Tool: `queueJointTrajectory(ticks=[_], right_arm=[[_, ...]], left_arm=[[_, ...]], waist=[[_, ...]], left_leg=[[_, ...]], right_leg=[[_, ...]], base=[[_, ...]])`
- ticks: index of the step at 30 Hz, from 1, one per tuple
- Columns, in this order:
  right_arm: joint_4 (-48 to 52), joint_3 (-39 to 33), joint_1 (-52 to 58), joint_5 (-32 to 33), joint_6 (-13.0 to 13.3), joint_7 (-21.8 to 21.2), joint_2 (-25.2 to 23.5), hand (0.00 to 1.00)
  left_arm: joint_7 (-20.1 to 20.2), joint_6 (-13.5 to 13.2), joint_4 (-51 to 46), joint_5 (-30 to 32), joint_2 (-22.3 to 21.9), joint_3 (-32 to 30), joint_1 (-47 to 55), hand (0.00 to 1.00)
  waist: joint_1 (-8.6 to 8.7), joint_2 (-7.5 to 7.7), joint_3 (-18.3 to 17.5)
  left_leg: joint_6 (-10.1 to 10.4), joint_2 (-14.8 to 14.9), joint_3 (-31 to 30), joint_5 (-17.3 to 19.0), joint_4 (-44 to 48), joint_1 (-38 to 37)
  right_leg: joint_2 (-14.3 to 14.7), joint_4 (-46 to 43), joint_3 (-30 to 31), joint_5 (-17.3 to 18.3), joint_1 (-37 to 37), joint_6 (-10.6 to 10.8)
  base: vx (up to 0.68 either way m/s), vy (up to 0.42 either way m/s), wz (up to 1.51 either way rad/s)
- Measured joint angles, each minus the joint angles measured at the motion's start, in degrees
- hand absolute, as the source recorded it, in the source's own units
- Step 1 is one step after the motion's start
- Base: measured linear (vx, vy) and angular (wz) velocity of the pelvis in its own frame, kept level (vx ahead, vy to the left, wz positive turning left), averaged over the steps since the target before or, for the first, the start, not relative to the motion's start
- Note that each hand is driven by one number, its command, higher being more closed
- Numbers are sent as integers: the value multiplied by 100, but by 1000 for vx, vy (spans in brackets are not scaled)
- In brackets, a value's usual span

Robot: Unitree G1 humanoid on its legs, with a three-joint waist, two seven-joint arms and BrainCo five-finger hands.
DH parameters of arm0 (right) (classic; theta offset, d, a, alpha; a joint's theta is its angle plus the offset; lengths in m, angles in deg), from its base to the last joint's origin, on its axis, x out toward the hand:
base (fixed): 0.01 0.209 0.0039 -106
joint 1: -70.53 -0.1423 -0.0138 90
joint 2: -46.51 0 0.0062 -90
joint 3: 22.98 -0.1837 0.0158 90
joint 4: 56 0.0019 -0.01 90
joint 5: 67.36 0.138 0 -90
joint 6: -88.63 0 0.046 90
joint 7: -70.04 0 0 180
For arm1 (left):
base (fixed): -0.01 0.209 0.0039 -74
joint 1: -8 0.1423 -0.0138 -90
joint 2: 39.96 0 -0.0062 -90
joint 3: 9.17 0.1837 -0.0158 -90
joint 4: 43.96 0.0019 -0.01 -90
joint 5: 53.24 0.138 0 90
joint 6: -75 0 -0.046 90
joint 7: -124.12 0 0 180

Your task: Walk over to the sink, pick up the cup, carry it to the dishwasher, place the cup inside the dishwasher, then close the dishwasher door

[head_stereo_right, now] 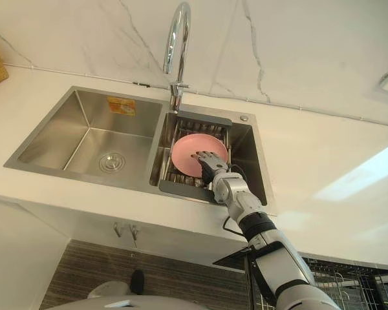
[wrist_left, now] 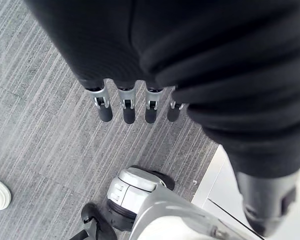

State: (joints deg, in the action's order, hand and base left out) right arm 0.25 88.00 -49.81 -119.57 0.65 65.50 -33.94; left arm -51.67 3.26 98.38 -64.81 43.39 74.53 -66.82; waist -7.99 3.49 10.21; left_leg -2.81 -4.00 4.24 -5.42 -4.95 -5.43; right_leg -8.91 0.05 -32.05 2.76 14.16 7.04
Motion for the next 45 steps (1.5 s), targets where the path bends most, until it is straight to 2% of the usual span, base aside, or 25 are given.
queueJointTrajectory(ticks=[1,6,10,16,23,25,29,31,41,45], right_arm=[[-114,71,-81,-1,-4,9,0,100],[-341,83,-211,-190,-181,227,17,100],[-410,85,-241,-259,-207,391,50,100],[-741,191,-367,-444,-224,632,98,100],[-814,302,-365,-673,-218,1011,127,100],[-816,313,-360,-675,-163,1089,179,100],[-830,322,-324,-856,184,1426,330,100],[-819,323,-324,-848,258,1579,404,100],[-736,313,-321,-841,527,2173,502,100],[-736,311,-320,-844,529,2475,540,100]], left_arm=[[0,2,2,1,17,43,3,0],[8,0,1,3,50,92,-10,0],[27,0,4,14,101,144,-10,0],[34,-20,37,49,124,197,-9,0],[37,-44,73,51,175,199,-2,0],[37,-48,72,52,177,205,-3,0],[46,-70,67,57,176,213,-8,0],[103,-85,61,59,170,214,-14,0],[134,-133,6,70,101,213,23,0],[134,-170,3,69,73,220,23,0]], waist=[[2,8,6],[-47,29,59],[-119,84,92],[-126,96,129],[-140,183,182],[-145,182,183],[-159,191,187],[-176,195,192],[-125,88,278],[-111,27,315]], left_leg=[[3,-8,-23,-3,0,-1],[6,-48,-94,-8,0,13],[6,-71,-115,-8,0,26],[5,-124,-204,-5,-4,26],[-20,-127,-130,13,-3,44],[-29,-136,-132,19,-3,45],[-50,-146,-134,34,-3,46],[-52,-145,-136,36,-3,46],[-61,-101,-110,25,1,-9],[-48,-101,-76,34,1,-46]], right_leg=[[-9,-21,-13,21,1,-3],[-44,-54,-34,39,8,14],[-60,-58,-54,43,6,16],[-95,-64,-155,92,88,0],[-112,-74,-144,121,75,6],[-115,-88,-141,119,76,3],[-120,-88,-142,123,73,8],[-117,-87,-142,128,72,4],[-81,-97,-112,103,52,46],[-89,-109,-31,103,54,46]], base=[[-12,-3,7],[-3,1,7],[6,-8,3],[-15,-11,8],[-5,-8,0],[0,0,0],[15,-36,0],[16,-45,1],[9,-14,-2],[-11,-5,-7]])
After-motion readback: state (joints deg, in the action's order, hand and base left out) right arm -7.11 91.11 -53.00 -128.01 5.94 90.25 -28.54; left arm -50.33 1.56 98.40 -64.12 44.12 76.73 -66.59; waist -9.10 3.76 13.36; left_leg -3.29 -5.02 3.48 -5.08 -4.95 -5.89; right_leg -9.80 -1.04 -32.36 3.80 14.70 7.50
